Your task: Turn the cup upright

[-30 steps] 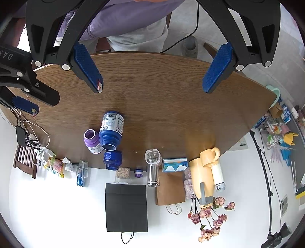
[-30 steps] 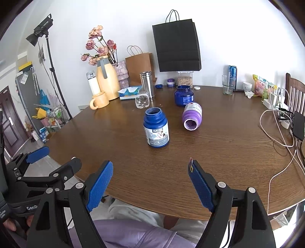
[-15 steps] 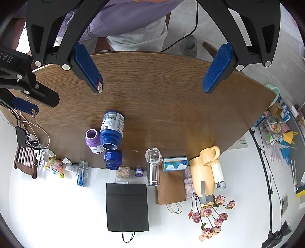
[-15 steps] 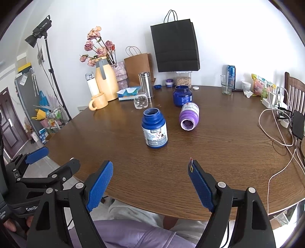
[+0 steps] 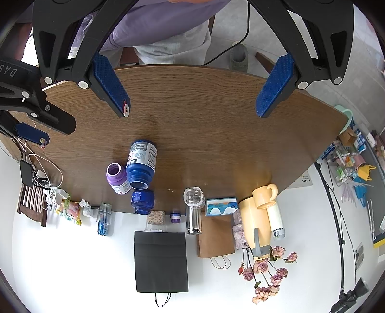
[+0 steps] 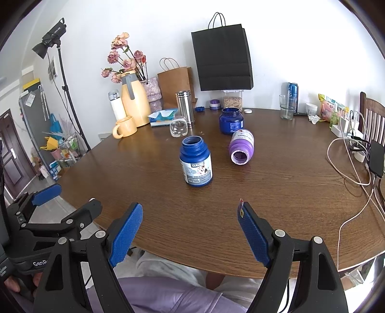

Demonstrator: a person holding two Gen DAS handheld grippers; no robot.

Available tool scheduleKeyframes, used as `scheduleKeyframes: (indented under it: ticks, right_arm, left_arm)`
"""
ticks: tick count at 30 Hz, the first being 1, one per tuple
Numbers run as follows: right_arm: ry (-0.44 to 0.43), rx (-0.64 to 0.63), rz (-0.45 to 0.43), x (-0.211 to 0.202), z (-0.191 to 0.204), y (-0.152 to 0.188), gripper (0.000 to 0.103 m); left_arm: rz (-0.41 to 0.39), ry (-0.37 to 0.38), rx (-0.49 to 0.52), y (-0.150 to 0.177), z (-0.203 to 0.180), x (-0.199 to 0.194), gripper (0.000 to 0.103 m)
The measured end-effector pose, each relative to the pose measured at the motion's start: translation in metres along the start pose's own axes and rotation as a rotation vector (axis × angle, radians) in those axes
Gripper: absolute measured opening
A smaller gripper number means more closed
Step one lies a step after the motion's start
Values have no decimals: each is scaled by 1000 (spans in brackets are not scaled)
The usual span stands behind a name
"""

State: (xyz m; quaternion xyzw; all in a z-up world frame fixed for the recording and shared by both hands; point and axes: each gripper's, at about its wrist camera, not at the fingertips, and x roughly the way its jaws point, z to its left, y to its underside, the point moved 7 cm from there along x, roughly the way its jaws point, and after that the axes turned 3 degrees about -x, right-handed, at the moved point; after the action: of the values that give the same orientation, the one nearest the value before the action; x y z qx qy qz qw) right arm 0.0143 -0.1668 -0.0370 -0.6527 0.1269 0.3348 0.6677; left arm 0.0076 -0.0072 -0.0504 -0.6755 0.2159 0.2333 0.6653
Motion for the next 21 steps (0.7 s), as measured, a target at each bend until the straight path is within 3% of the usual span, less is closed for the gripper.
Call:
scheduleKeyframes:
  ticks: [21]
  right_arm:
    - [15,-4,6,-1,-7,-1,85]
  left_arm:
    - [5,-2,7,2,8,3,103]
